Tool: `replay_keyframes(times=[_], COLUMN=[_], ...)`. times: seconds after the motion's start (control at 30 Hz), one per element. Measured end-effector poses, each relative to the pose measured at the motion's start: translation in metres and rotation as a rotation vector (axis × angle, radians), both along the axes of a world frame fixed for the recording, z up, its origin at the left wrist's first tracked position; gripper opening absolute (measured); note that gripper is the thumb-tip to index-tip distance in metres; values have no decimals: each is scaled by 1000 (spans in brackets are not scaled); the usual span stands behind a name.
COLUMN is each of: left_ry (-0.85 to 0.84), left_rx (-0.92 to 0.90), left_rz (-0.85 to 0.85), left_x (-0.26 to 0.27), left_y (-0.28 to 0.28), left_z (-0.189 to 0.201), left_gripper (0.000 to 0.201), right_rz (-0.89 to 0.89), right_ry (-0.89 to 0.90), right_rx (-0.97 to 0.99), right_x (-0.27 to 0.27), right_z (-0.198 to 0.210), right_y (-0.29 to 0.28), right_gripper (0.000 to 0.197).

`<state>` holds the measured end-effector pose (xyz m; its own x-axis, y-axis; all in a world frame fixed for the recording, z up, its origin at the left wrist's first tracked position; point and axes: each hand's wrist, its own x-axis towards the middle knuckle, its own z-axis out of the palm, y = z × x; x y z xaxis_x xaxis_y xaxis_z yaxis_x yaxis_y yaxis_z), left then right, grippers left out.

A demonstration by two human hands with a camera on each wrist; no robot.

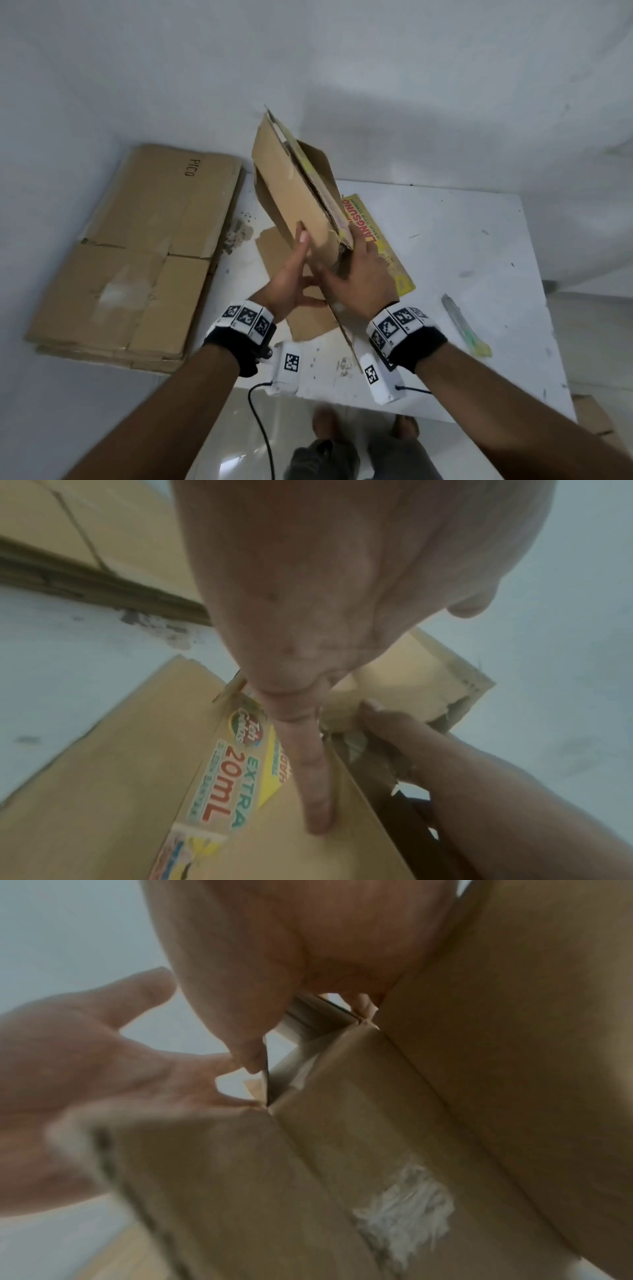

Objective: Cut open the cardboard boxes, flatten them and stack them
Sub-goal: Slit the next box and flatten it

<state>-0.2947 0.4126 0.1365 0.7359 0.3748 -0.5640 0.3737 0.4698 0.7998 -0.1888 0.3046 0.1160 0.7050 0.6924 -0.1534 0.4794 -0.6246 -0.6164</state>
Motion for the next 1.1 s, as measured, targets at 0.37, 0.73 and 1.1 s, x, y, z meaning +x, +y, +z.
replay_keyframes(times=[0.37, 0.73, 1.1], left_ry=[207, 584, 492], left_rx=[522, 1269, 1218], left_rz=[-295, -372, 52], left_x=[8, 3, -46], left_y=[12, 59, 9], left_z=[-30, -104, -153], left_gripper=[121, 55, 65], right_rz=[262, 339, -261], right_ry=[-66, -72, 115], right_rx=[-291, -113, -94], right_x=[54, 103, 87], right_z=[-14, -41, -156], right_y=[38, 66, -27], right_gripper=[102, 61, 68])
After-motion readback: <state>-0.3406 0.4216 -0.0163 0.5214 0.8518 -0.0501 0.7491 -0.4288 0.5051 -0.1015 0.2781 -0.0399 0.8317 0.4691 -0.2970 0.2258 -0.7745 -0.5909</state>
